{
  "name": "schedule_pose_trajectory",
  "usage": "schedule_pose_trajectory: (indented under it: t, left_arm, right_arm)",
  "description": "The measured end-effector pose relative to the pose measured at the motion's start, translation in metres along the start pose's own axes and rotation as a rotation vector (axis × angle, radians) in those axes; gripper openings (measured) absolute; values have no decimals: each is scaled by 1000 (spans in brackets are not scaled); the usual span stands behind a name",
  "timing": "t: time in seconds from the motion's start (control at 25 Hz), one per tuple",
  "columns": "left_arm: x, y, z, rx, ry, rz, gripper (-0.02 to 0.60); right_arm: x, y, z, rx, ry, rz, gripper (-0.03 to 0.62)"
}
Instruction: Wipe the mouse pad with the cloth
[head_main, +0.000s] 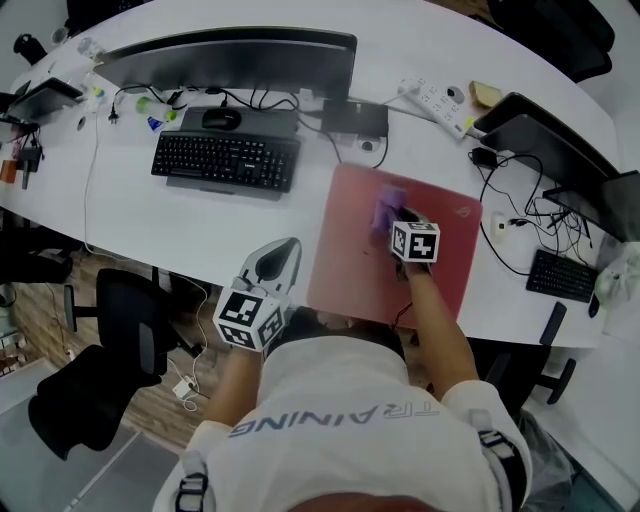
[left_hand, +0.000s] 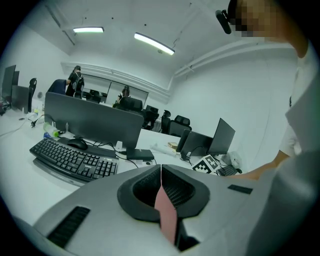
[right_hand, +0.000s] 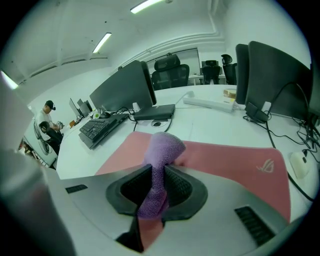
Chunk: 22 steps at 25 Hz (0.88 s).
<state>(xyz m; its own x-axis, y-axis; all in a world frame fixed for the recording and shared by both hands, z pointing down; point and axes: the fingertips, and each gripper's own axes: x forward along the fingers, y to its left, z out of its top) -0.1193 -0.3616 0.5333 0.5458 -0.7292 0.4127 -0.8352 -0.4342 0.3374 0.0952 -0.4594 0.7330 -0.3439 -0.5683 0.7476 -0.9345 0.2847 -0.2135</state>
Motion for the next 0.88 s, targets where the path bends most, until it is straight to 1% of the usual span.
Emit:
schedule_pose_trajectory:
  t: [0.32, 0.48, 0.64, 0.88]
  left_arm:
    - [17, -54, 0, 18, -13, -9, 32]
    - [25, -78, -3, 27, -19, -1, 32]
    - [29, -93, -4, 26, -27, 22, 32]
    - [32, -112, -2, 30, -46, 50, 32]
  right_arm:
    - [-33, -78, -18, 8, 0, -70, 89]
    - [-47, -116, -24, 16, -5, -92, 90]
    - [-63, -151, -34, 31, -9, -113, 91]
    - [-92, -199, -45, 41, -17, -165, 91]
